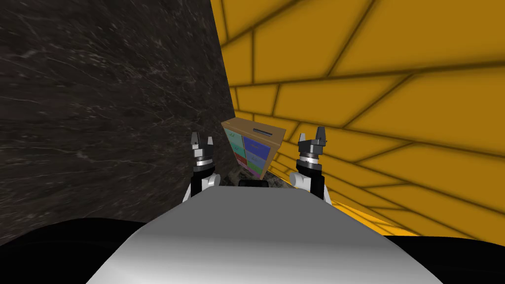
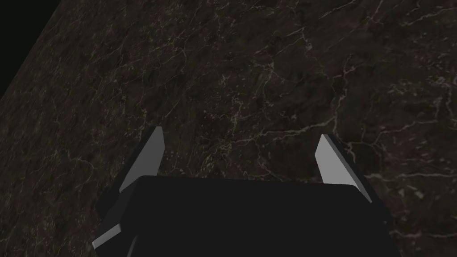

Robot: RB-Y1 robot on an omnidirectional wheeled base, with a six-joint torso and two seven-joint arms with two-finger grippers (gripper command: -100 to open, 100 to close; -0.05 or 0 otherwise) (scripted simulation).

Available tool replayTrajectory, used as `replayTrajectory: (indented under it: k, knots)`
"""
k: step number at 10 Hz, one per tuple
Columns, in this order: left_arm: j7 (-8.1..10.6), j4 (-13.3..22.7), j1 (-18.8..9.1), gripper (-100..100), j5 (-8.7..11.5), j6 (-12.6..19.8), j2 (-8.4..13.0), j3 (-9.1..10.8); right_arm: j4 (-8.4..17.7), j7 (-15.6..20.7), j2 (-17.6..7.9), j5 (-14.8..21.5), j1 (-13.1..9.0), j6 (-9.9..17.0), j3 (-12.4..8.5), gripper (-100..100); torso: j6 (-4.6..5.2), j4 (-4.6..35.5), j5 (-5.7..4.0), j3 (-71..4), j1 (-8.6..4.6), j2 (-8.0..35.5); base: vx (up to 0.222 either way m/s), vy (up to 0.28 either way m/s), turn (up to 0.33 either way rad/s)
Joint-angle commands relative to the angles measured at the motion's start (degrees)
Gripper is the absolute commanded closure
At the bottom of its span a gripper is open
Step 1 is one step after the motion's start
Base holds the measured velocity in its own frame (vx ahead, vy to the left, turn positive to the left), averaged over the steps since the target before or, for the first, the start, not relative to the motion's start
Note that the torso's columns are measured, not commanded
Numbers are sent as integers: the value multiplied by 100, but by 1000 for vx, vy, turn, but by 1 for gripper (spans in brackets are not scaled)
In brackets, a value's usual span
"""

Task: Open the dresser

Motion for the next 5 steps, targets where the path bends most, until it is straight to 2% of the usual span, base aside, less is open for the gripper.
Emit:
replayTrajectory:
  k: [1, 5]
  knots:
    - [0, 0, 0, 0, 0, 0, 0, 0, 0, 0, 0, 0, 0, 0, 0, 0, 0, 235, 0, -467, 0, 232, 0, 0, 0]
    - [0, -1, 0, 0, 0, 0, 0, 0, -1, 0, 0, 0, 0, 0, 0, 0, 0, 1846, 0, -3692, 0, 1845, 0, 0, 0]
